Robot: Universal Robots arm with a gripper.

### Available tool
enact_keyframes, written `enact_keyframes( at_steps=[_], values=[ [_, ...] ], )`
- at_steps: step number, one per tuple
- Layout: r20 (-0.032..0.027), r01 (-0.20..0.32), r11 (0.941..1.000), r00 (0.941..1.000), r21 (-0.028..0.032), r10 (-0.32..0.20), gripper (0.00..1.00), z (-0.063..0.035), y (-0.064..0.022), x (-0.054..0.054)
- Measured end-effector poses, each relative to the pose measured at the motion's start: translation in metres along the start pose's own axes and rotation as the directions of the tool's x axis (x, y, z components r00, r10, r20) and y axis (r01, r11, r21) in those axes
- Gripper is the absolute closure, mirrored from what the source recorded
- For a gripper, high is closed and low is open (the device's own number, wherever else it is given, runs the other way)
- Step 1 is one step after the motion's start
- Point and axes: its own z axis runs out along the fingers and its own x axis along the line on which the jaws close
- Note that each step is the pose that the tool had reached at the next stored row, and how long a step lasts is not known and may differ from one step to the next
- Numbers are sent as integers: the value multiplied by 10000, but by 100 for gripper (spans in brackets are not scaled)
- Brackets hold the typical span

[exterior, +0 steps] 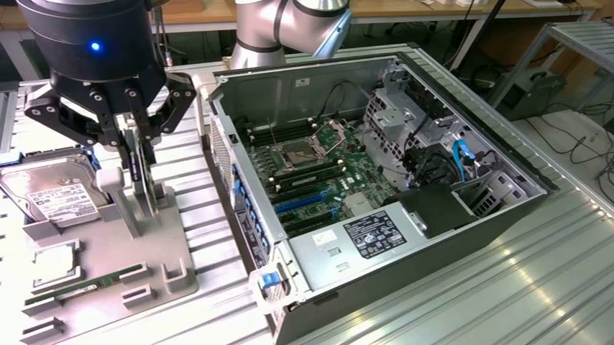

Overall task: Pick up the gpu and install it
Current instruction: 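Pick up the gpu and move the gpu toward the slot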

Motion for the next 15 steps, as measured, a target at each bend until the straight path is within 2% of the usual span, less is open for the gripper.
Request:
enact_keyframes(
  at_steps=[15],
  values=[
    [0, 0, 10000, 10000, 0, 0, 73, -122, 3, 2]
  ],
)
